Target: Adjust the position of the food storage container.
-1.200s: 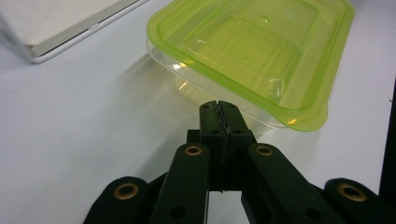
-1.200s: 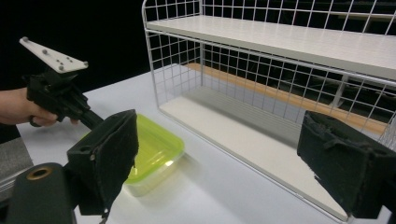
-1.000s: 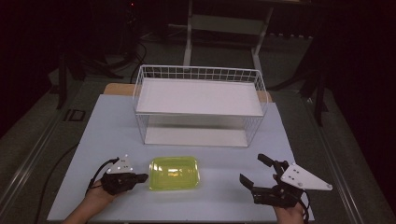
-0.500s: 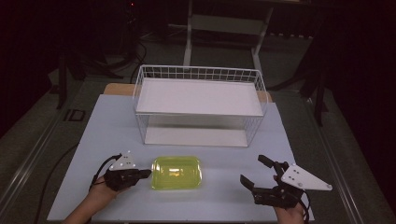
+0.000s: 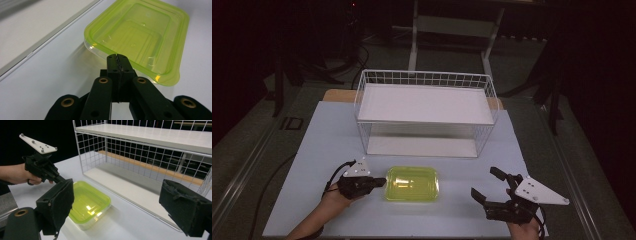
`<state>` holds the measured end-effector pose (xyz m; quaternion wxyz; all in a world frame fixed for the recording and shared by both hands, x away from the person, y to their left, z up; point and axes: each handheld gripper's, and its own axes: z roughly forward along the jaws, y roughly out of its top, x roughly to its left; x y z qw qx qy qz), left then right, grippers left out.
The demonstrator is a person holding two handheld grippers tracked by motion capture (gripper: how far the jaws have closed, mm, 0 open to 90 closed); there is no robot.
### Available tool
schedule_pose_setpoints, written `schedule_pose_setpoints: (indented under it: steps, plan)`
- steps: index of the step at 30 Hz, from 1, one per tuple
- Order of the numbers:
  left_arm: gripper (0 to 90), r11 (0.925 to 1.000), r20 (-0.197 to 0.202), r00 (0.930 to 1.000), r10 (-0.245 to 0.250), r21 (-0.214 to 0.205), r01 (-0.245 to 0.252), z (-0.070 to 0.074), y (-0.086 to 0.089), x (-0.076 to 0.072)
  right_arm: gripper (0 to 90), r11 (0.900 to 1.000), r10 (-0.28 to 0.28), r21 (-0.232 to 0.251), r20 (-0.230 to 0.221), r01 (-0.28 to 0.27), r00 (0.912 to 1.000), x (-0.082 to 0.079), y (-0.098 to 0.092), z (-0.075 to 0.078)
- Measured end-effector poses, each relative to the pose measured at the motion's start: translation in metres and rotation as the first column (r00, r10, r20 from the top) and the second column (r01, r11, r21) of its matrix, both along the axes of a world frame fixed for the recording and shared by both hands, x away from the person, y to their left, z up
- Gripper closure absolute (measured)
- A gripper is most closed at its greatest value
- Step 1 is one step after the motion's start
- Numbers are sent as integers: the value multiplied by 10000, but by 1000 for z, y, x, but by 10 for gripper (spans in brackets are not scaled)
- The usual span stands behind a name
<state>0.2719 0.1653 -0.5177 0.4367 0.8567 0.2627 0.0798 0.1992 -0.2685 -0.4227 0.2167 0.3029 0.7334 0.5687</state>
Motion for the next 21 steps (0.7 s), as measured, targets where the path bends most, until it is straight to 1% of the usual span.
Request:
schedule_pose_setpoints:
  steps: [9, 14, 16, 19, 20, 21]
  plan:
    - [900, 9995, -33, 9996, -287, -129, 287, -1, -15, 5, 126, 9999, 56, -139, -90, -57, 9999, 2, -1, -4]
    - [900, 9993, 59, 9994, -335, -137, 336, -1, -22, 7, 126, 9999, 107, -93, -171, -108, 9998, 2, 0, -6]
    - [900, 9992, 119, 9992, -390, -102, 392, -1, -24, 8, 126, 9997, 150, -165, -165, -152, 9998, 2, 1, -6]
    - [900, 9992, 253, 9991, -342, -204, 347, 1, -24, 7, 126, 9997, 194, -117, -188, -196, 9996, 3, 2, -5]
    - [893, 9989, 283, 9990, -334, -315, 342, 3, -23, 6, 126, 9997, 217, -99, -157, -218, 9996, 3, 2, -4]
    - [849, 9985, 342, 9989, -331, -424, 345, 6, -21, 4, 126, 9997, 232, -56, -83, -233, 9997, 3, 3, -4]
